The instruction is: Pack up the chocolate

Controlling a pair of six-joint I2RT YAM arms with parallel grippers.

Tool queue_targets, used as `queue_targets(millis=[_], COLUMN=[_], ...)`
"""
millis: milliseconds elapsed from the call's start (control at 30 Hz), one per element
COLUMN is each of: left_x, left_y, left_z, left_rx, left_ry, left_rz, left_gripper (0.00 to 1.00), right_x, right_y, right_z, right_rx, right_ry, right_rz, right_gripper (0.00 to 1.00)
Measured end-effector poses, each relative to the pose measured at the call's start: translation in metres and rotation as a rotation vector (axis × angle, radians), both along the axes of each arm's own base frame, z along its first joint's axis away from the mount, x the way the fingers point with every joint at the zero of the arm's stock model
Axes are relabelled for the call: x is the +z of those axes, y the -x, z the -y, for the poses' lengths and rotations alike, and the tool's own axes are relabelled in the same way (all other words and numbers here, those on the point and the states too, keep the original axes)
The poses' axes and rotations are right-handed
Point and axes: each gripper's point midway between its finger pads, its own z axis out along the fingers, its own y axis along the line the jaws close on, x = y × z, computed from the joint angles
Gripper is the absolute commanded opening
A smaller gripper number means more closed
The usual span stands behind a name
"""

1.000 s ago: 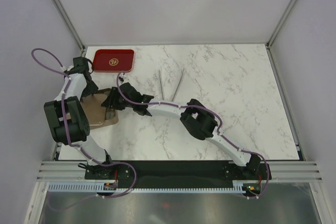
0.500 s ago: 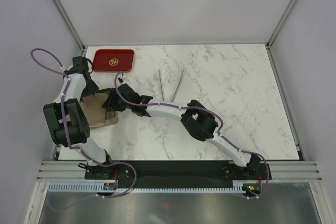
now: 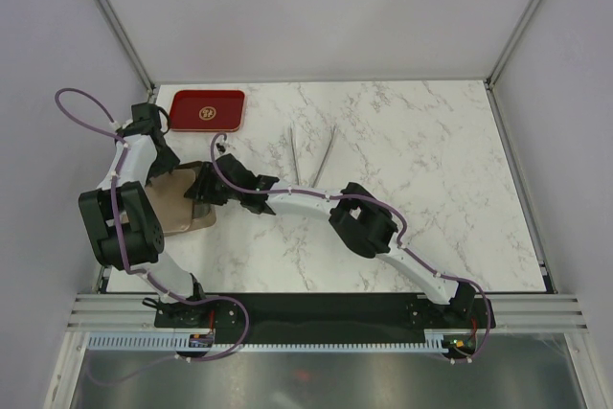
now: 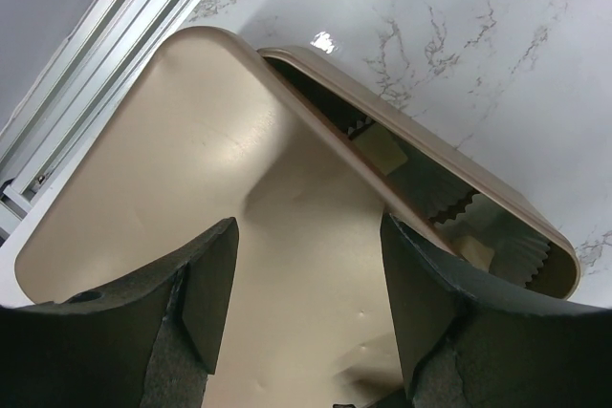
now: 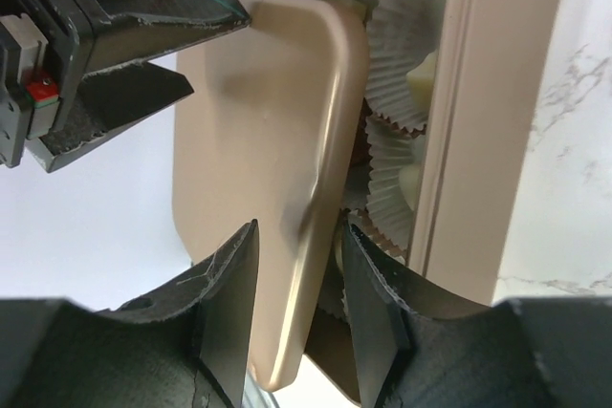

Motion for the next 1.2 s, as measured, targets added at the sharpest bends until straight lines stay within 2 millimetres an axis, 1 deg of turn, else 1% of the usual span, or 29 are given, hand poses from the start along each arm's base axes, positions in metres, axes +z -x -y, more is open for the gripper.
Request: queue_targets(millis=[233,667,833,1200], left_x=[0.0000,0.0000,0.0001,0.0002], left_y=[0.0000,-0.0001,-0.0002,-0.0001], left_z=[-0.0001,-0.0001,-0.0001,-0.0002], left_rx=[0.000,0.000,0.000,0.000], left_ry=[0.000,0.000,-0.001,-0.001], left_rz=[0.000,0.000,0.001,0.001], left_gripper=[0.69,0.69,0.69,0.69], right_x=[0.0006,0.0010,0.0037,0.0043], right_y=[0.0053,0.0048,0.0047,0.0040], right_z=[-0.0039,-0.0043,-0.0051,-0.0058], right_rx=[0.019,0.029,0.032,0.025], right_ry=[-0.050,-0.116,-0.146,-0.153], right_rz=[-0.025,-0.058,-0.069,-0.085], right_gripper=[0.47,0.42,0.48,0.47])
